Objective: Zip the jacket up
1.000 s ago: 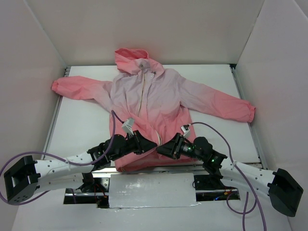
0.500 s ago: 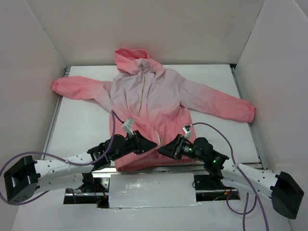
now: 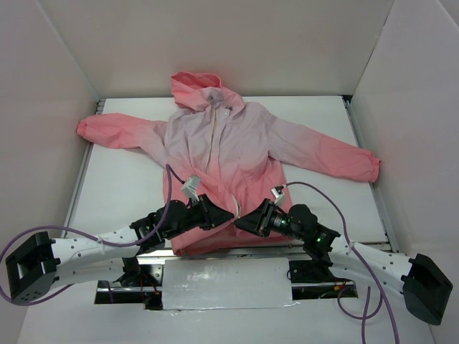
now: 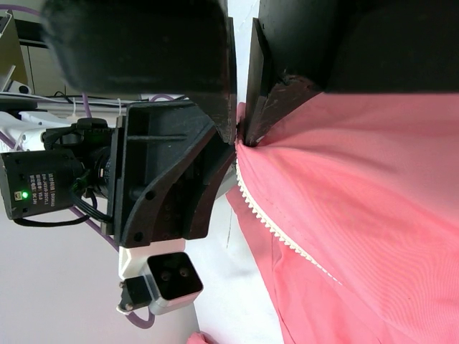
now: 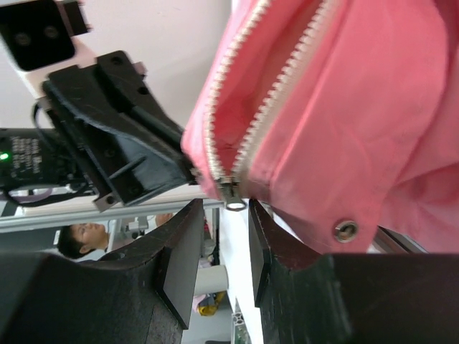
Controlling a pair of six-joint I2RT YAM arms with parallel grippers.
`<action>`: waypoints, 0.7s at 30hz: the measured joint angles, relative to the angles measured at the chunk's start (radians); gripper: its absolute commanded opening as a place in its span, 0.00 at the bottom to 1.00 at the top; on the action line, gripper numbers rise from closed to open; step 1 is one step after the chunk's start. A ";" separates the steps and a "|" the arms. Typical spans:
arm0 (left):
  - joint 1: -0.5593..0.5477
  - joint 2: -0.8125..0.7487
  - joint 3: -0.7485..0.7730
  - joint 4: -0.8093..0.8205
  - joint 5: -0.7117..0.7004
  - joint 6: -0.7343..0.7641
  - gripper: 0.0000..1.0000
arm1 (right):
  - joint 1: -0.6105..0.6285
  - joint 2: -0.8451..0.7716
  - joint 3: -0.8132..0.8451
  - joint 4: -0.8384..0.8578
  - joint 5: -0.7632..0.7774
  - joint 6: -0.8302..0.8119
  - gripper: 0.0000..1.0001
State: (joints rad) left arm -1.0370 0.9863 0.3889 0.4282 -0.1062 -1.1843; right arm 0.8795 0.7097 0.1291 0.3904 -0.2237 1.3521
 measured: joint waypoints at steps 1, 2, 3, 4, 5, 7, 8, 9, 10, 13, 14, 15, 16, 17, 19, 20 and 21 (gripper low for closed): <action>0.000 0.000 0.000 0.000 0.000 0.000 0.00 | 0.000 -0.003 -0.001 0.007 0.000 0.001 0.39; 0.000 0.000 0.000 0.000 0.000 0.000 0.00 | 0.000 -0.008 -0.001 0.013 0.000 0.004 0.39; 0.000 0.000 0.000 0.001 0.000 0.000 0.00 | 0.000 -0.013 -0.003 0.019 0.000 0.005 0.39; 0.000 0.000 0.000 0.003 0.000 0.000 0.00 | 0.000 -0.017 -0.005 0.023 0.000 0.007 0.39; 0.000 0.000 0.000 0.005 0.000 0.000 0.00 | 0.000 -0.020 -0.007 0.024 0.000 0.009 0.39; 0.000 0.000 0.000 0.007 0.000 0.000 0.00 | 0.000 -0.024 -0.007 0.024 0.000 0.011 0.39; 0.000 0.000 0.000 0.007 0.000 -0.001 0.00 | 0.000 -0.027 -0.007 0.023 0.001 0.011 0.39; 0.000 0.000 0.000 0.008 0.000 -0.001 0.00 | 0.000 -0.029 -0.008 0.023 0.001 0.011 0.39; 0.000 0.000 0.000 0.008 0.000 -0.001 0.00 | 0.000 -0.031 -0.008 0.021 0.002 0.011 0.39; 0.000 0.000 0.000 0.008 0.000 -0.001 0.00 | 0.000 -0.039 -0.008 0.013 0.003 0.012 0.38; 0.000 0.000 0.000 0.008 0.000 -0.001 0.00 | 0.000 -0.040 -0.008 0.011 0.004 0.012 0.38; 0.001 0.000 0.000 0.008 -0.001 -0.001 0.00 | 0.000 -0.043 -0.008 0.010 0.004 0.014 0.37; 0.001 -0.001 0.000 0.008 -0.001 -0.001 0.00 | 0.000 -0.047 -0.008 0.007 0.006 0.016 0.37; 0.001 -0.001 0.000 0.008 -0.001 -0.001 0.00 | 0.000 -0.051 -0.010 0.005 0.008 0.016 0.37; 0.001 -0.003 0.000 0.008 -0.001 -0.001 0.00 | 0.000 -0.063 -0.013 0.002 0.011 0.019 0.37; 0.001 -0.003 0.000 0.008 -0.001 -0.001 0.00 | 0.000 -0.069 -0.014 -0.001 0.013 0.019 0.37; 0.001 -0.003 0.000 0.008 -0.002 -0.001 0.00 | 0.000 -0.073 -0.014 -0.002 0.014 0.019 0.37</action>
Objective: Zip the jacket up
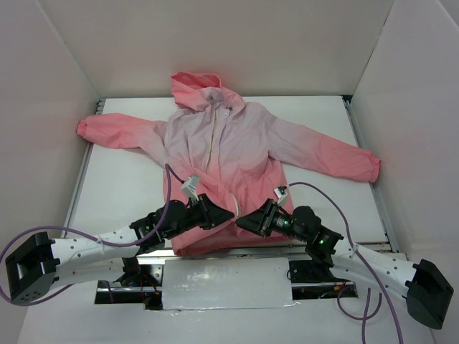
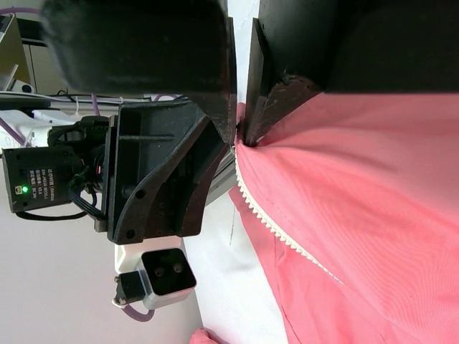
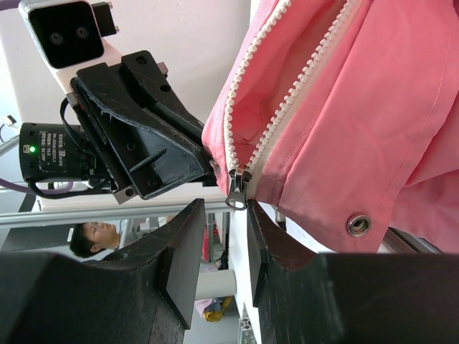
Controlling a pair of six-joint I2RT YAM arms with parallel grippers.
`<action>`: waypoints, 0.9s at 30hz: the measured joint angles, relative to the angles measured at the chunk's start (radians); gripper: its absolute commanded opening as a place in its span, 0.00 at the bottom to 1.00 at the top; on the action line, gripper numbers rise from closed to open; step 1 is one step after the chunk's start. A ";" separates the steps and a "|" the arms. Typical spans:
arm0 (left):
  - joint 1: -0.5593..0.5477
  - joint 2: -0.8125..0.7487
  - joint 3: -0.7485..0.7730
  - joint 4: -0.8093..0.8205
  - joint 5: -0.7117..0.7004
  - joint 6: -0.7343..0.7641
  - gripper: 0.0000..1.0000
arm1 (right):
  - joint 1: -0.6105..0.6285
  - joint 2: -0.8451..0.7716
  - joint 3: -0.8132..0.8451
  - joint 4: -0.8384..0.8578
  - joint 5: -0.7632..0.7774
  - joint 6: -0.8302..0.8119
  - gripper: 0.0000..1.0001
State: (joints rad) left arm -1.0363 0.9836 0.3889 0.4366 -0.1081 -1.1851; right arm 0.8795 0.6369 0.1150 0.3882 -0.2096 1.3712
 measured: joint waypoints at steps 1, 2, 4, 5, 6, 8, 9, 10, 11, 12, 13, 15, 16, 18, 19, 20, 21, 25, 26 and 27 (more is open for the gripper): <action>0.000 -0.001 0.000 0.000 -0.001 0.000 0.00 | 0.000 -0.002 0.000 0.000 0.001 0.000 0.37; 0.000 -0.002 0.000 0.000 -0.001 0.000 0.00 | 0.000 -0.004 -0.002 0.001 0.001 0.000 0.37; 0.000 -0.002 0.000 0.000 0.000 0.000 0.00 | 0.000 -0.006 -0.005 0.002 0.004 0.002 0.37; 0.000 -0.002 0.000 -0.001 0.000 0.000 0.00 | 0.000 -0.006 -0.005 0.002 0.005 0.004 0.37; 0.000 -0.002 0.000 -0.001 0.000 0.000 0.00 | 0.000 -0.006 -0.005 0.002 0.005 0.004 0.37; 0.000 -0.002 0.000 -0.001 0.000 0.000 0.00 | 0.000 -0.006 -0.005 0.002 0.006 0.005 0.37; 0.000 -0.002 0.000 -0.001 0.000 0.000 0.00 | 0.000 -0.006 -0.005 0.001 0.007 0.006 0.37; 0.000 -0.002 0.000 0.000 0.000 0.000 0.00 | 0.000 -0.007 -0.005 0.001 0.007 0.007 0.37; 0.000 -0.002 0.000 0.000 0.000 0.000 0.00 | 0.000 -0.008 -0.005 0.001 0.007 0.008 0.37; 0.000 -0.002 0.000 0.000 0.000 0.000 0.00 | 0.000 -0.010 -0.005 0.000 0.007 0.008 0.37; 0.000 -0.002 0.000 0.000 0.000 0.000 0.00 | 0.000 -0.013 -0.006 0.000 0.007 0.008 0.37; 0.000 -0.002 0.000 0.002 -0.001 0.000 0.00 | 0.000 -0.021 -0.007 -0.001 0.008 0.008 0.37; 0.000 -0.002 0.000 0.002 -0.001 0.000 0.00 | 0.000 -0.025 -0.008 -0.001 0.008 0.008 0.37; 0.000 -0.002 0.000 0.003 -0.001 0.000 0.00 | 0.000 -0.031 -0.010 -0.002 0.009 0.008 0.37; 0.000 -0.002 0.000 0.003 -0.001 0.000 0.00 | 0.000 -0.033 -0.010 -0.004 0.010 0.008 0.37; 0.000 -0.002 0.000 0.004 -0.002 0.000 0.00 | 0.000 -0.034 -0.010 -0.006 0.011 0.008 0.36; 0.000 -0.002 0.000 0.004 -0.001 0.000 0.00 | 0.000 -0.035 -0.010 -0.008 0.011 0.008 0.36; 0.000 -0.002 0.000 0.004 -0.001 0.000 0.00 | 0.000 -0.040 -0.010 -0.014 0.013 0.009 0.36; 0.000 -0.002 0.000 0.004 -0.001 0.000 0.00 | 0.000 -0.042 -0.010 -0.016 0.013 0.011 0.36; 0.000 -0.002 0.000 0.005 -0.001 0.000 0.00 | 0.000 -0.045 -0.011 -0.017 0.013 0.012 0.36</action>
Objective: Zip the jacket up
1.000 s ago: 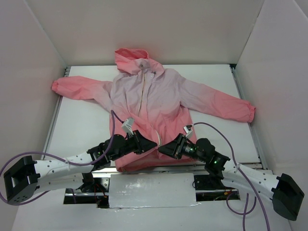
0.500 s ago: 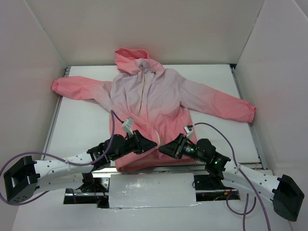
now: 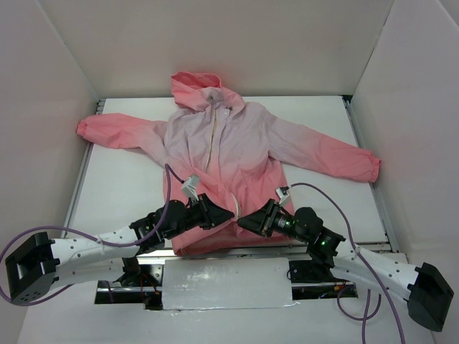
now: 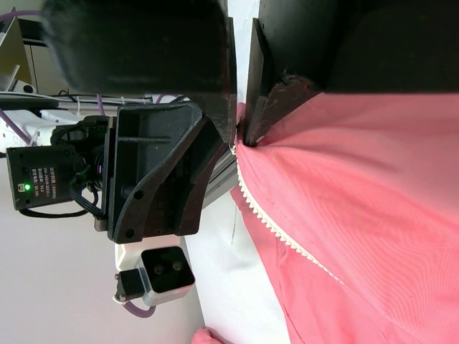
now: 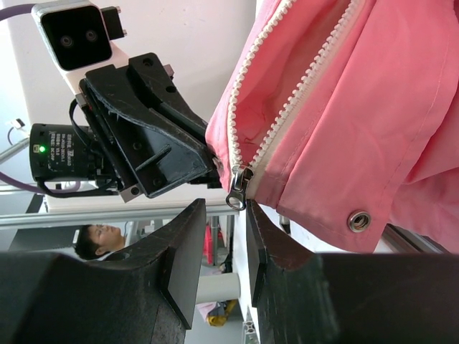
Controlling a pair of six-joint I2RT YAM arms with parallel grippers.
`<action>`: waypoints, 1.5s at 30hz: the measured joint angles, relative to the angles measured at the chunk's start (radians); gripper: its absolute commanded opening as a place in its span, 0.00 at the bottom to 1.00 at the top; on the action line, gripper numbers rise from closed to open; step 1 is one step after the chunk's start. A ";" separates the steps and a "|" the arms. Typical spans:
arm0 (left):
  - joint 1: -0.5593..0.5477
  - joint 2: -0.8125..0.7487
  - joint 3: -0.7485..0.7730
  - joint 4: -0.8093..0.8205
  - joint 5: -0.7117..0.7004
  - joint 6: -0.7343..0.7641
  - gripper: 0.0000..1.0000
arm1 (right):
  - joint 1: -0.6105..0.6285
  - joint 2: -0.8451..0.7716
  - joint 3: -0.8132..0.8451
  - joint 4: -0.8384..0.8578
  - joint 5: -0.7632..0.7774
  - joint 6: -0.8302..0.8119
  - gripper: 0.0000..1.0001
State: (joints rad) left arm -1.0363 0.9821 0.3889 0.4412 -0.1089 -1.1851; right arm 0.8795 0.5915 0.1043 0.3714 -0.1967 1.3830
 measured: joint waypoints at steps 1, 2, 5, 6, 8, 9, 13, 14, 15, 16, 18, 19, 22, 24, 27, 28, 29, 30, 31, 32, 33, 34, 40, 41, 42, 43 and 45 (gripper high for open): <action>0.000 0.000 0.000 0.000 0.000 0.000 0.00 | 0.000 -0.003 0.000 -0.002 0.000 0.001 0.36; 0.000 0.000 0.000 0.000 0.000 0.000 0.00 | 0.000 -0.008 0.000 -0.005 0.001 0.003 0.36; 0.000 0.000 0.000 0.001 0.000 0.000 0.00 | 0.000 -0.023 -0.004 -0.012 0.003 0.008 0.36; 0.000 0.000 0.000 0.000 0.001 0.000 0.00 | 0.000 -0.028 -0.007 -0.013 0.003 0.010 0.36; 0.000 0.000 -0.001 0.000 0.001 0.000 0.00 | 0.000 -0.032 -0.009 -0.014 0.006 0.011 0.36; 0.000 0.000 -0.002 0.000 0.001 0.000 0.00 | 0.000 -0.032 -0.009 -0.014 0.006 0.011 0.36; 0.000 0.000 -0.002 0.001 0.001 0.000 0.00 | 0.000 -0.031 -0.009 -0.014 0.006 0.011 0.36; 0.000 0.000 -0.002 0.001 0.001 0.000 0.00 | 0.000 -0.031 -0.009 -0.014 0.006 0.011 0.36; 0.000 0.000 -0.002 0.002 0.002 0.000 0.00 | 0.000 -0.030 -0.009 -0.014 0.006 0.011 0.36; 0.000 0.001 -0.003 0.002 0.002 0.000 0.00 | 0.000 -0.029 -0.009 -0.014 0.006 0.011 0.36; 0.000 0.003 -0.003 0.005 0.001 0.000 0.00 | 0.000 -0.030 -0.010 -0.014 0.006 0.011 0.35; 0.000 0.003 -0.003 0.006 0.002 0.000 0.00 | 0.000 -0.030 -0.010 -0.014 0.006 0.012 0.35; 0.000 0.003 -0.003 0.010 0.001 0.000 0.00 | 0.000 -0.035 -0.010 -0.014 0.006 0.014 0.33; 0.000 0.003 -0.003 0.011 0.001 0.000 0.00 | 0.000 -0.038 -0.011 -0.015 0.007 0.014 0.30; 0.000 0.003 -0.003 0.019 0.001 0.000 0.00 | 0.000 -0.042 -0.014 -0.016 0.010 0.018 0.27; 0.000 0.003 -0.005 0.024 0.002 0.000 0.00 | 0.000 -0.042 -0.015 -0.016 0.011 0.021 0.25; 0.000 0.003 -0.007 0.030 0.002 0.000 0.00 | 0.000 -0.042 -0.015 -0.016 0.011 0.023 0.24; 0.000 0.003 -0.009 0.034 0.002 0.000 0.00 | 0.000 -0.042 -0.016 -0.016 0.011 0.026 0.24; 0.000 0.003 -0.011 0.036 0.001 0.000 0.00 | 0.000 -0.042 -0.016 -0.016 0.012 0.027 0.23; 0.000 0.003 -0.012 0.038 0.001 0.000 0.00 | 0.000 -0.042 -0.016 -0.016 0.013 0.030 0.23; 0.000 0.003 -0.014 0.040 0.001 0.000 0.00 | 0.000 -0.042 -0.016 -0.016 0.013 0.033 0.23; 0.000 0.003 -0.015 0.043 0.001 0.000 0.00 | 0.000 -0.041 -0.016 -0.016 0.014 0.034 0.23; 0.001 0.003 -0.020 0.055 0.001 0.000 0.00 | 0.000 -0.041 -0.016 -0.017 0.017 0.047 0.29; 0.001 0.003 -0.023 0.058 0.001 0.000 0.00 | 0.000 -0.041 -0.016 -0.017 0.017 0.049 0.30; 0.001 0.003 -0.025 0.061 0.001 0.000 0.00 | 0.000 -0.041 -0.016 -0.017 0.017 0.052 0.31; 0.001 0.003 -0.029 0.061 0.001 0.000 0.00 | 0.000 -0.041 -0.016 -0.017 0.017 0.053 0.32; 0.001 0.003 -0.036 0.063 0.001 0.000 0.00 | 0.000 -0.041 -0.016 -0.018 0.017 0.060 0.33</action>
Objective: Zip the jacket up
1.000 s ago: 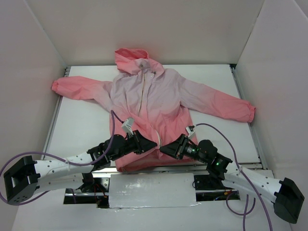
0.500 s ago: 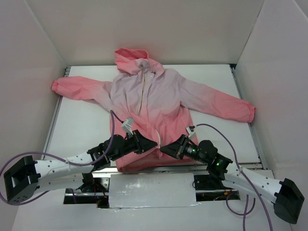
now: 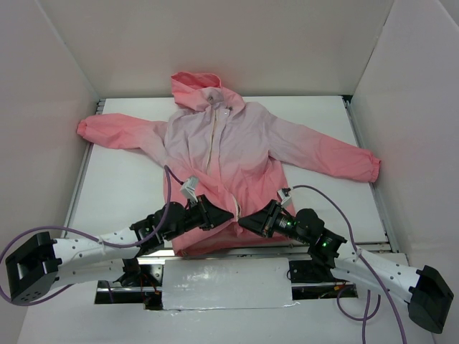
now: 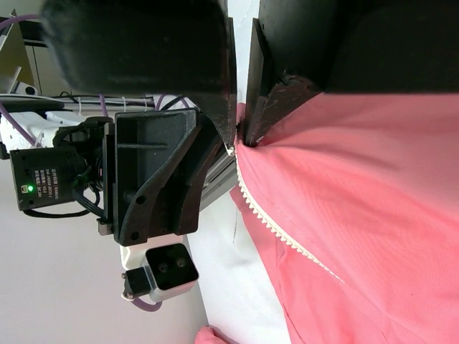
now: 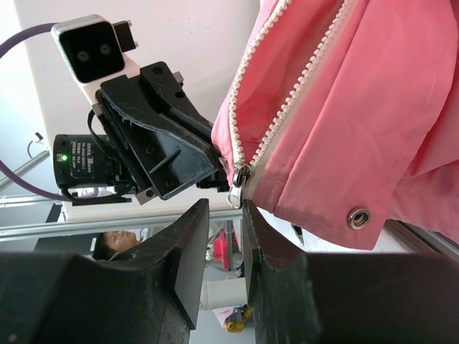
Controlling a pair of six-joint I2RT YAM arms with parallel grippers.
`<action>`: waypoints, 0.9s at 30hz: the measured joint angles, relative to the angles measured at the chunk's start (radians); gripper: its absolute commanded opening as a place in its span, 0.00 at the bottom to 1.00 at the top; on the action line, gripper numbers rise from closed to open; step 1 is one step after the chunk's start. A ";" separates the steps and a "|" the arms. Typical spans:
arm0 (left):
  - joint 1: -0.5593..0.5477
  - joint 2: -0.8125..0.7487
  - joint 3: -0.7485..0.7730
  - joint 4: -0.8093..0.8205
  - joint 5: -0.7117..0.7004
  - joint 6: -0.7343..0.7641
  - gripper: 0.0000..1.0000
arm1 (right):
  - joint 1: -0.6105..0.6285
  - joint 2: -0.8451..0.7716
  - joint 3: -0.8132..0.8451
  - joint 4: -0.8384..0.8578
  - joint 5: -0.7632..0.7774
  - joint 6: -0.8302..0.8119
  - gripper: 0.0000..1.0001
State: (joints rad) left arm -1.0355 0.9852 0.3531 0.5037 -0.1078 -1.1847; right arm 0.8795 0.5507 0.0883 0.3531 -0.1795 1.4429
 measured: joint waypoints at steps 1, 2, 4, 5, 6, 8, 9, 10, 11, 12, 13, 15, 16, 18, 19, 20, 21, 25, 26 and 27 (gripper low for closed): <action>0.000 0.000 -0.002 0.000 0.000 0.000 0.00 | 0.000 0.000 0.000 0.000 0.000 0.003 0.33; 0.000 0.000 -0.003 0.001 0.000 0.000 0.00 | 0.000 0.000 0.000 0.000 0.000 0.005 0.33; 0.000 0.000 -0.006 0.007 0.000 0.000 0.00 | 0.000 0.000 0.000 0.000 0.000 0.008 0.33; 0.000 0.000 -0.008 0.011 0.000 0.000 0.00 | 0.000 0.000 0.000 0.000 0.000 0.011 0.32; 0.000 0.000 -0.010 0.014 0.000 0.000 0.00 | 0.000 0.000 0.000 0.000 0.000 0.012 0.32; 0.000 0.000 -0.015 0.023 0.000 0.000 0.00 | 0.000 0.001 0.000 -0.001 0.000 0.016 0.31; 0.000 0.000 -0.016 0.023 0.000 0.000 0.00 | 0.000 0.001 0.000 -0.001 0.000 0.019 0.31; 0.000 0.000 -0.017 0.025 0.000 0.000 0.00 | 0.000 0.002 0.000 -0.001 0.000 0.020 0.31; 0.000 0.000 -0.019 0.028 -0.001 0.000 0.00 | 0.000 0.002 0.000 -0.001 0.000 0.023 0.31; 0.000 -0.001 -0.021 0.031 -0.001 0.000 0.00 | 0.000 0.002 0.000 -0.001 0.000 0.027 0.31; 0.000 -0.002 -0.023 0.033 -0.002 0.000 0.00 | 0.000 0.002 0.000 0.000 0.000 0.032 0.31; 0.000 -0.002 -0.031 0.039 -0.002 -0.001 0.00 | 0.000 0.002 0.000 0.000 0.000 0.039 0.31; 0.000 -0.002 -0.033 0.040 0.000 -0.001 0.00 | 0.000 0.002 0.000 0.002 0.002 0.043 0.31; 0.000 -0.003 -0.040 0.042 0.001 -0.001 0.00 | 0.000 0.002 0.000 0.006 0.003 0.053 0.31; 0.000 -0.003 -0.044 0.044 0.001 -0.002 0.00 | 0.000 0.003 0.000 0.008 0.003 0.057 0.31; 0.000 -0.004 -0.047 0.045 0.001 -0.002 0.00 | 0.000 0.008 0.000 0.011 0.003 0.061 0.32; 0.000 -0.005 -0.050 0.045 0.001 -0.002 0.00 | 0.000 0.013 0.000 0.016 0.002 0.067 0.32; 0.000 -0.005 -0.053 0.051 0.001 -0.003 0.00 | 0.000 0.040 0.000 0.042 0.000 0.077 0.32; 0.000 -0.005 -0.053 0.051 0.001 -0.003 0.00 | 0.000 0.047 0.000 0.046 0.000 0.078 0.32; 0.000 -0.005 -0.053 0.051 0.001 -0.005 0.00 | 0.000 0.053 0.000 0.047 0.000 0.078 0.32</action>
State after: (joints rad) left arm -1.0355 0.9802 0.3000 0.5552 -0.1070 -1.1893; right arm 0.8795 0.6041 0.0883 0.4000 -0.1799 1.5211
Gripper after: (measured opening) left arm 0.196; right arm 0.315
